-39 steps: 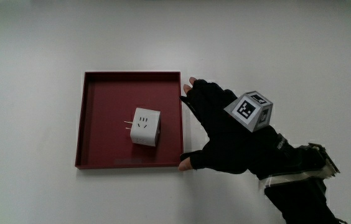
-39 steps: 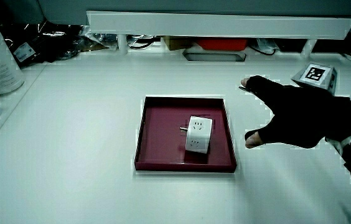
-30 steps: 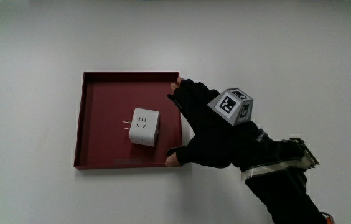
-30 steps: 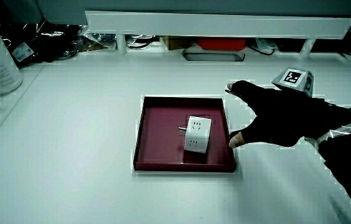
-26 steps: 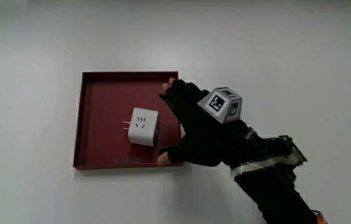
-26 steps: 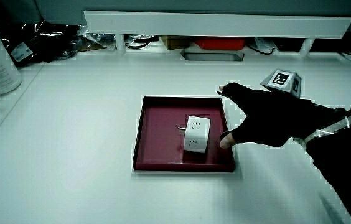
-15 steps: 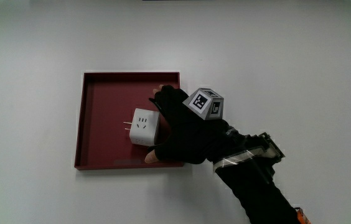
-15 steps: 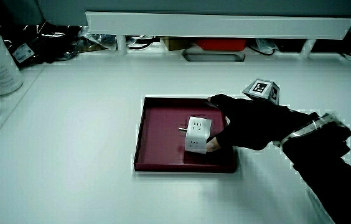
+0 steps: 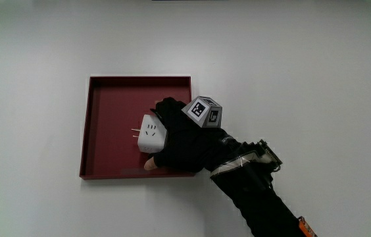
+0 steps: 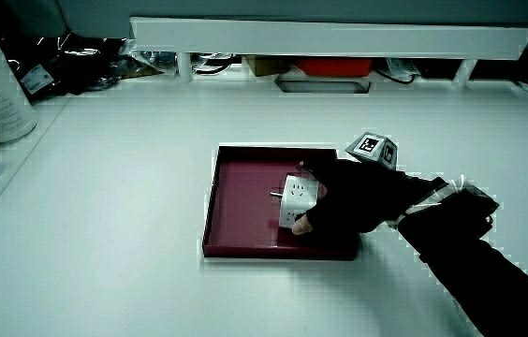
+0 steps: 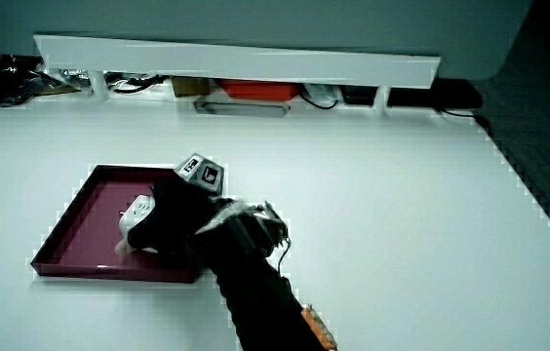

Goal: Pick socket

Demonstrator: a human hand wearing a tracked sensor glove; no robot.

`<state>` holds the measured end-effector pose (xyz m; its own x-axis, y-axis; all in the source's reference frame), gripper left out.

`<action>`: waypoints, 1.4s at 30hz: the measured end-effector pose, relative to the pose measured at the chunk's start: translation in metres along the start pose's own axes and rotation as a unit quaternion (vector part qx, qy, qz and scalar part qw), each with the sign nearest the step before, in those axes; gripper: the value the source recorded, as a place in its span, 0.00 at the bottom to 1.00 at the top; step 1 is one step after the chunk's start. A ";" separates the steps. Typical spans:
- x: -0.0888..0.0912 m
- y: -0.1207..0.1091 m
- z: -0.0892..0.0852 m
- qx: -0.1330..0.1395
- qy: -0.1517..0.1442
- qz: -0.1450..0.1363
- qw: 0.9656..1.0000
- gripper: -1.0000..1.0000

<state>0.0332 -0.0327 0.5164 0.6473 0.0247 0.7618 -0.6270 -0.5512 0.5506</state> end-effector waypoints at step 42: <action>-0.021 -0.063 0.056 0.074 0.095 0.161 0.980 1.00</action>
<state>0.0835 -0.0456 0.4464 0.3254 -0.0223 0.9453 -0.7065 -0.6702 0.2274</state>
